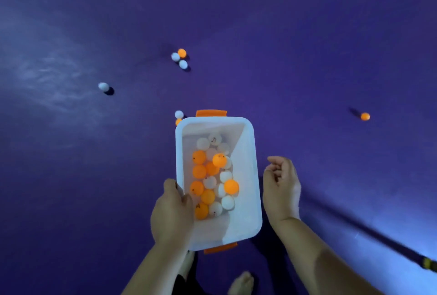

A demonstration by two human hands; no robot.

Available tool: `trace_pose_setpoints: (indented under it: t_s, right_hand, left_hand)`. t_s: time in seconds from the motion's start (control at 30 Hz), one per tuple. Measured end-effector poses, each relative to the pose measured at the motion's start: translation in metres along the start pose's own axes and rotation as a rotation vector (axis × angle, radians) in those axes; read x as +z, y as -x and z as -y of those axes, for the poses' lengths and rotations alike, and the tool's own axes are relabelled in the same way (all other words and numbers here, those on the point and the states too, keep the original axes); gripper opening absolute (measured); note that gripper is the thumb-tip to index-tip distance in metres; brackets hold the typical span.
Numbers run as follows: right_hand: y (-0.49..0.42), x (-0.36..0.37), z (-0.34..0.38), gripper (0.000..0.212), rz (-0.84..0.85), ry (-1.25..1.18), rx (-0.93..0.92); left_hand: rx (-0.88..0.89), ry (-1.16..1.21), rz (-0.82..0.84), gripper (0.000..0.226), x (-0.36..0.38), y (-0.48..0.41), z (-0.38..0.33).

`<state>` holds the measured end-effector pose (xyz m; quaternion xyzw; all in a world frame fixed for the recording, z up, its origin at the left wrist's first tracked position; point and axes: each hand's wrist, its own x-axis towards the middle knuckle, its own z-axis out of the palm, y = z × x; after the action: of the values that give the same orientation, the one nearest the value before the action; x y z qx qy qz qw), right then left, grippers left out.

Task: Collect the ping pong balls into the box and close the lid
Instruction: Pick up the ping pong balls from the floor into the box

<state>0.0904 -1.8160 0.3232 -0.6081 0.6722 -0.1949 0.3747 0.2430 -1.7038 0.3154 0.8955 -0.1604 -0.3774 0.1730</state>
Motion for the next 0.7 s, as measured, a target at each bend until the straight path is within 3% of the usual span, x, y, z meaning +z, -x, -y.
trace_pose_setpoints:
  t_s: [0.23, 0.7]
  right_hand:
    - [-0.029, 0.055, 0.068, 0.022, 0.188, 0.049, -0.042]
    - [-0.126, 0.153, 0.087, 0.019, 0.443, 0.249, 0.010]
  left_hand:
    - [-0.166, 0.083, -0.101, 0.009, -0.055, -0.037, 0.003]
    - [-0.509, 0.233, -0.253, 0.008, -0.087, -0.132, 0.021]
